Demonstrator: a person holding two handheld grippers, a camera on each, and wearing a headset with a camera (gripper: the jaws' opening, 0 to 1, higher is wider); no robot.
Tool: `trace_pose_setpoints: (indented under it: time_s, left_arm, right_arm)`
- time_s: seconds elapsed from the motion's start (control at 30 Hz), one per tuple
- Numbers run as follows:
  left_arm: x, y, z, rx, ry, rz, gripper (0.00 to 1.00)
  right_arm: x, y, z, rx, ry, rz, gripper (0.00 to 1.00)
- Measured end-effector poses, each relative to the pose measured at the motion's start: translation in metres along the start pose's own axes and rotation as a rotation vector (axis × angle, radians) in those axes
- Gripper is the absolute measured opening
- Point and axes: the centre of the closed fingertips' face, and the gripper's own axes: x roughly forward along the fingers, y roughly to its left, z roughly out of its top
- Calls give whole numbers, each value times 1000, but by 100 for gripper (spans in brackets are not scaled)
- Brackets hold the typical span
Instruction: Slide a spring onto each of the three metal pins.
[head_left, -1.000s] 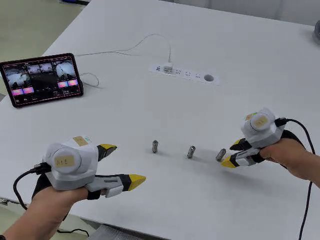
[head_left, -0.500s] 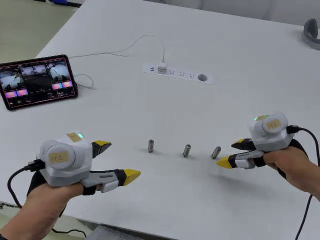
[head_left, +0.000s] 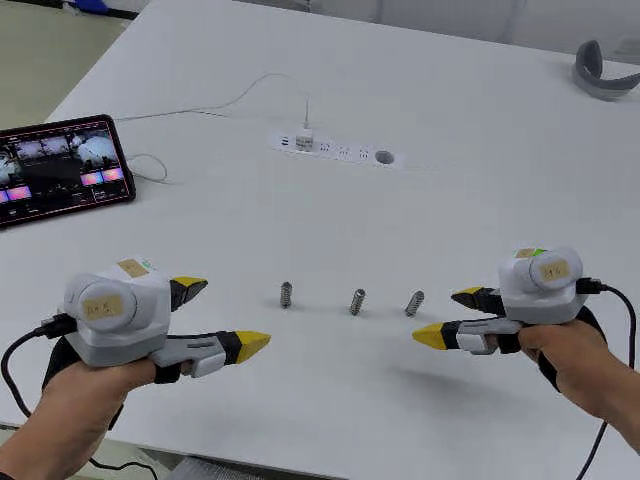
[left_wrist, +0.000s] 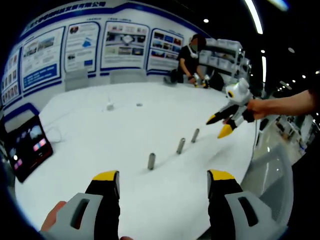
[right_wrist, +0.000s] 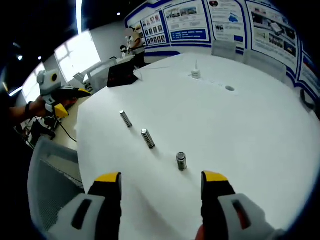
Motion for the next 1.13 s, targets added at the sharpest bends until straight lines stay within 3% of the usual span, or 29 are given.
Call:
trace_pose_setpoints:
  time_s: [0.33,0.53,0.77,1.13]
  left_arm:
    - [3,-1,0,8,13,-13,81]
    - [3,-3,-2,26,22,-34,77]
    - [2,-5,2,18,19,-49,79]
    - [-1,-5,0,11,26,-52,81]
  right_arm:
    - [-9,19,-8,49,-54,2,76]
    - [-13,27,-11,86,-82,3,77]
    - [-19,31,-16,114,-101,-7,79]
    - [-22,35,-18,118,-109,-8,81]
